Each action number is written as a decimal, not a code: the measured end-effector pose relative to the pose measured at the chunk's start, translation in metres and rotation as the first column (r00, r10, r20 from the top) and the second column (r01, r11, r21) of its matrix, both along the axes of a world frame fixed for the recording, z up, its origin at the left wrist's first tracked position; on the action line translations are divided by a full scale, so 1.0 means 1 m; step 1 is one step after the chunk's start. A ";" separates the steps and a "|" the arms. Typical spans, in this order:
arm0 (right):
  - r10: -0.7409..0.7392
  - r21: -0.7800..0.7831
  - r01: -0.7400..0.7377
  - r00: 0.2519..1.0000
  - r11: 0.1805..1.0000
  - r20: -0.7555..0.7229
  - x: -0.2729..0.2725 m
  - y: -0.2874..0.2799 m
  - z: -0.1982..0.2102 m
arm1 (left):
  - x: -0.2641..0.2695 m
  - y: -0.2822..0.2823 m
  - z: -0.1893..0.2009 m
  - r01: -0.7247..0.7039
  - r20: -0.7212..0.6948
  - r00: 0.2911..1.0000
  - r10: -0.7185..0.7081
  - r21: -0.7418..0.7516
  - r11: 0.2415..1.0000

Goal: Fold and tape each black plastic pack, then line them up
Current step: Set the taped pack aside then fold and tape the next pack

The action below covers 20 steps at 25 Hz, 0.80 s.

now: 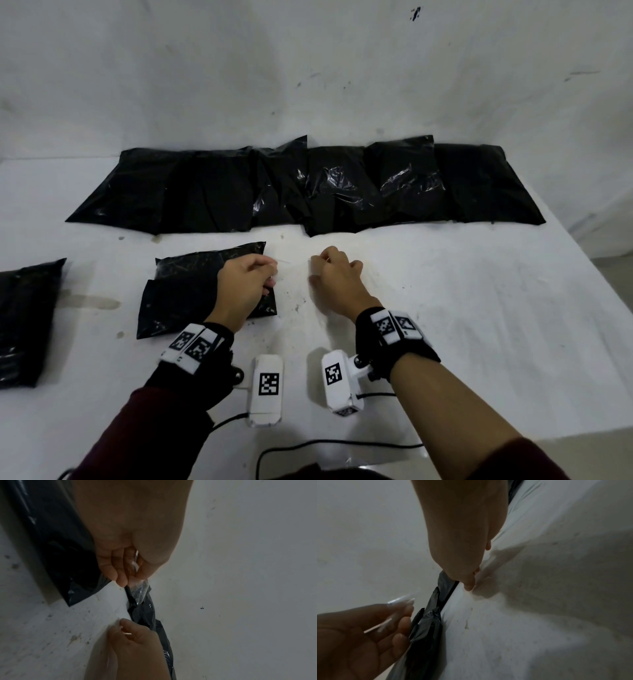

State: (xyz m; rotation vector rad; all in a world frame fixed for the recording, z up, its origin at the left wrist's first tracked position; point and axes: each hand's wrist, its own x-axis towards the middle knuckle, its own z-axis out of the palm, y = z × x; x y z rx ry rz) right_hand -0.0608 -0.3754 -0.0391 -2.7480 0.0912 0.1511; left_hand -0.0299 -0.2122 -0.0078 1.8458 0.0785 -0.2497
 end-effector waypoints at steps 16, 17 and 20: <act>-0.051 0.038 0.049 0.997 0.998 0.053 0.014 0.006 -0.003 | 0.031 -0.005 0.005 0.035 0.207 0.977 -0.057 0.111 0.993; -0.040 0.046 0.038 0.998 0.998 0.050 0.014 0.005 -0.004 | 0.034 -0.006 0.004 0.038 0.224 0.972 -0.068 0.133 0.990; -0.003 0.069 -0.001 0.998 0.998 0.057 0.012 0.005 -0.008 | 0.038 -0.009 0.005 0.042 0.314 0.942 -0.119 0.239 0.970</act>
